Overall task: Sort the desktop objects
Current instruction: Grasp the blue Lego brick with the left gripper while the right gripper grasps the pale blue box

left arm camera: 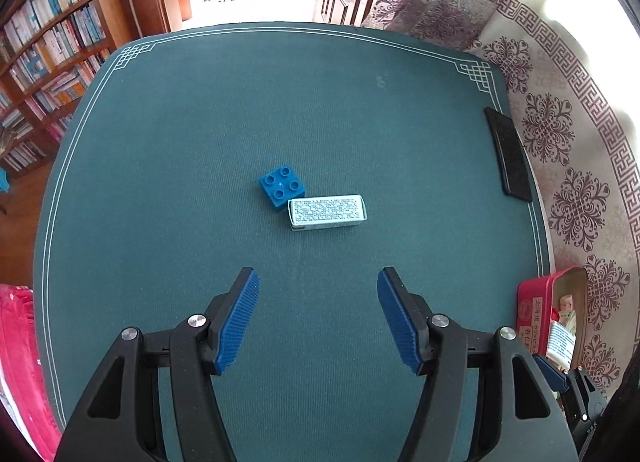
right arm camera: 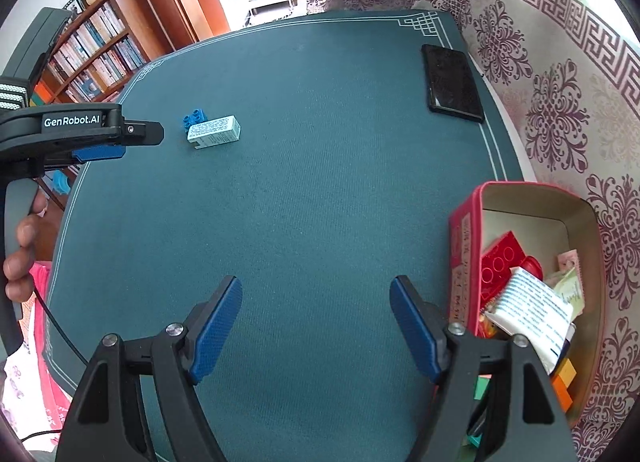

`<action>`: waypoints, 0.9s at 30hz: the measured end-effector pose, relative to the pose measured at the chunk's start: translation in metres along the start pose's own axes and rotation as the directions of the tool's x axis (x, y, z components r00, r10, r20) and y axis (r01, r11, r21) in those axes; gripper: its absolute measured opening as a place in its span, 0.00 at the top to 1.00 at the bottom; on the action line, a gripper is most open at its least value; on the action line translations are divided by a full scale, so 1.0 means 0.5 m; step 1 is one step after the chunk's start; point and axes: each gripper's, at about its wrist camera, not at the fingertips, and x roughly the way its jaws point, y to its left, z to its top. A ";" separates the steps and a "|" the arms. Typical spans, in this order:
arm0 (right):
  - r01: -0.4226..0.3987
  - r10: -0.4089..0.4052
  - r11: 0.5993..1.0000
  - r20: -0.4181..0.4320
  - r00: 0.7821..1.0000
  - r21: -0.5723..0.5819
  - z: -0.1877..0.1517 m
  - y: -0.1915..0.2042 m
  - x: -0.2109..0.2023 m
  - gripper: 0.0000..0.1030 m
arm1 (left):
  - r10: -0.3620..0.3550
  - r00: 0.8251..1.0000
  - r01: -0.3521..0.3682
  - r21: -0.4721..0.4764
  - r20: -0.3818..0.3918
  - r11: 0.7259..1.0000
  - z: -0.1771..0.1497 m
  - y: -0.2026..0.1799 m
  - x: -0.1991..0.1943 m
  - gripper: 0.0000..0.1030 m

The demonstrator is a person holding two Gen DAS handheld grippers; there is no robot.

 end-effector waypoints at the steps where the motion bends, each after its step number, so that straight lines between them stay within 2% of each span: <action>1: -0.002 0.002 1.000 -0.004 1.000 0.000 0.006 0.006 0.008 0.23 | 0.004 1.000 -0.004 -0.001 0.000 1.000 0.010 0.008 0.008 0.37; 13: -0.011 0.011 1.000 -0.037 0.999 -0.004 0.065 0.061 0.091 0.23 | -0.009 0.998 0.006 -0.056 -0.056 0.998 0.109 0.061 0.128 0.37; 20: -0.005 0.005 1.000 -0.048 0.999 0.005 0.087 0.074 0.123 0.23 | -0.003 0.996 -0.002 -0.055 -0.084 0.998 0.125 0.060 0.179 0.37; 27: 0.001 -0.001 1.000 -0.050 0.999 0.009 0.112 0.084 0.149 0.23 | -0.001 0.997 -0.004 -0.066 -0.078 0.998 0.126 0.068 0.211 0.37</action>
